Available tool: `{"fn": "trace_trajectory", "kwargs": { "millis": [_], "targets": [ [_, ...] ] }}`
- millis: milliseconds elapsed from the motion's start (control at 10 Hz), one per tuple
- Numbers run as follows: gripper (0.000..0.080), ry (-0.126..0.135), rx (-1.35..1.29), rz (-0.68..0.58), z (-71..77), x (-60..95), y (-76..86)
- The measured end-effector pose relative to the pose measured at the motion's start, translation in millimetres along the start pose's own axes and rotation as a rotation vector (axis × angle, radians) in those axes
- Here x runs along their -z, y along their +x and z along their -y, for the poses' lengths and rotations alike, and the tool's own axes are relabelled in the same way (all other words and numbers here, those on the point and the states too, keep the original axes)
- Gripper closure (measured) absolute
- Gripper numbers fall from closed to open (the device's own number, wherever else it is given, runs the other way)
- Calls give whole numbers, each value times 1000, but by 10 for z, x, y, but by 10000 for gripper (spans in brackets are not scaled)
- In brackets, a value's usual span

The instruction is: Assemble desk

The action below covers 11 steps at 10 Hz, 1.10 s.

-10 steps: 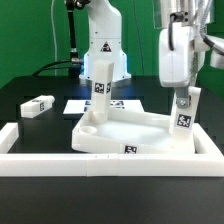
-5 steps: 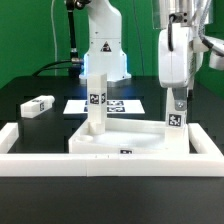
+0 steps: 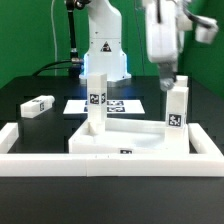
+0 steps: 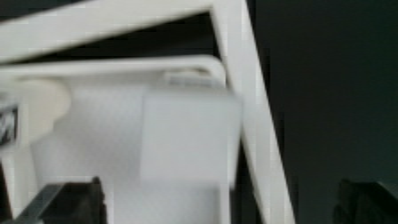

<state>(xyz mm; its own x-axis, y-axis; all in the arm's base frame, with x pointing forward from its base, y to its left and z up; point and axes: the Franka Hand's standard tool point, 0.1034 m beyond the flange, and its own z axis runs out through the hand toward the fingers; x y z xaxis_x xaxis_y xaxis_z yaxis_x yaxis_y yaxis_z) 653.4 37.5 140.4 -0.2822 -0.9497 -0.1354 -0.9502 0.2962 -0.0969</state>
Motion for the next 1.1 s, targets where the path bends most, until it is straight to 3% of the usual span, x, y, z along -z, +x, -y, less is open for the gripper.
{"fn": "trace_trajectory", "kwargs": {
  "millis": [600, 700, 900, 1000, 1100],
  "targets": [
    [151, 1, 31, -6, -2, -45, 36],
    [151, 27, 135, 8, -59, 13, 216],
    [151, 27, 244, 27, -268, 206, 655],
    [151, 27, 324, 27, -298, 233, 741],
    [151, 28, 371, 25, -296, 230, 724]
  ]
}}
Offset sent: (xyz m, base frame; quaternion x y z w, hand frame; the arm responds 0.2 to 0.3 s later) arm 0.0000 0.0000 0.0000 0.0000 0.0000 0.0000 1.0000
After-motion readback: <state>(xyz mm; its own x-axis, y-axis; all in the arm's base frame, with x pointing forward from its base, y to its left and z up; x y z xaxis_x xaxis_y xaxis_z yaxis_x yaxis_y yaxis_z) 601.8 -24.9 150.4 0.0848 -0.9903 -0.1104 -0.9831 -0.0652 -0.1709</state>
